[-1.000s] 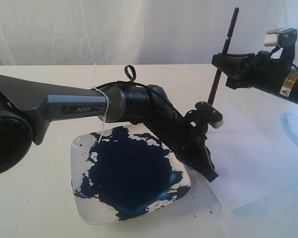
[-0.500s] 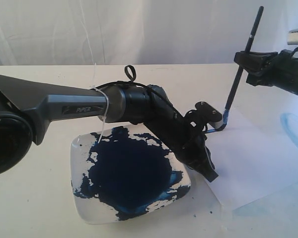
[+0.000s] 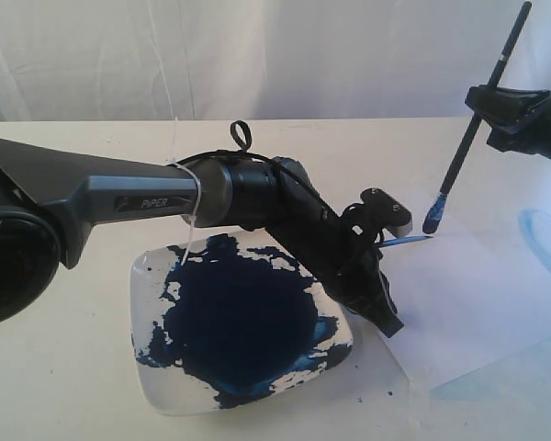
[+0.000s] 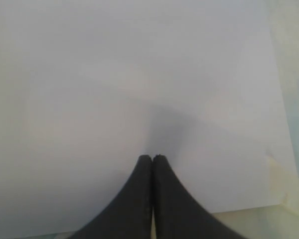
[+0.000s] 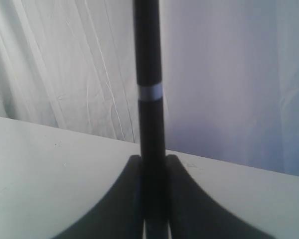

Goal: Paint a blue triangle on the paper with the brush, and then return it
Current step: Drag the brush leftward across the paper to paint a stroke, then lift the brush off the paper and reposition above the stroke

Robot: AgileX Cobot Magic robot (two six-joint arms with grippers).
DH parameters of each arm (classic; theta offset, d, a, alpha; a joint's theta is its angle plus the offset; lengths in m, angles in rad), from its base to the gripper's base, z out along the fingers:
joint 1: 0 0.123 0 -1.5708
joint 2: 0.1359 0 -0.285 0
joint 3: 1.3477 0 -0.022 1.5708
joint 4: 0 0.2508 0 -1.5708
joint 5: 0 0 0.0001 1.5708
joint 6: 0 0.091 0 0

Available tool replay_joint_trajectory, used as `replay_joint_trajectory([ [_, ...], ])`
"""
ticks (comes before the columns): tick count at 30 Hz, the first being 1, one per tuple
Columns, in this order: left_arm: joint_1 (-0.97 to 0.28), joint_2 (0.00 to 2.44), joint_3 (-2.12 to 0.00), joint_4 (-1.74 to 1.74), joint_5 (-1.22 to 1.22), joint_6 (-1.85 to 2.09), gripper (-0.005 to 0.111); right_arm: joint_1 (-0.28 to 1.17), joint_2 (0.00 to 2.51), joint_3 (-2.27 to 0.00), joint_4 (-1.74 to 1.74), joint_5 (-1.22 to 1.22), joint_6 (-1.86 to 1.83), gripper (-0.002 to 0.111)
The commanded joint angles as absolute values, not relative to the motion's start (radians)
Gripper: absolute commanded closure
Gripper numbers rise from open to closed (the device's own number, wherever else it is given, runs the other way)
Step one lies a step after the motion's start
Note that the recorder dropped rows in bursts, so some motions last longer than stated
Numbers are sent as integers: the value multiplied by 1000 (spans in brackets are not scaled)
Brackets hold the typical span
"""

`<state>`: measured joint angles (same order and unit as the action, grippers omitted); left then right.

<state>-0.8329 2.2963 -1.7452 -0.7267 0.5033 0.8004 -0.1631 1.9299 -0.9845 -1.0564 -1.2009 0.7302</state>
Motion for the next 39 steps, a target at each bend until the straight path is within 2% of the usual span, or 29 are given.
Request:
replay_joint_trajectory([
  [1,-839,2290,-1747,-727,513,804,107,-170,1927,-989,-1035,-1221,717,108],
  [10,-810,2104,-1747,-664,471,797,107,-170,1764,-989,-1040,-1221,733,108],
  [16,-738,2021,-1747,-664,596,779,107,-170,1637,-987,-1141,-1221,760,108],
  [21,-720,1986,-1741,-635,820,774,107,-170,1468,-986,-1277,-1218,954,108],
  [26,-720,1950,-1688,-635,810,764,107,-170,1305,-895,-1276,-1026,988,108],
  [31,-720,1938,-1680,-626,782,759,107,-170,1116,-696,-1043,-864,1032,108],
  [35,-713,1938,-1680,-628,787,746,107,-170,1058,-652,-1021,-727,1228,108],
  [39,-695,1938,-1680,-631,804,728,107,-170,1044,-643,-998,-709,1289,108],
])
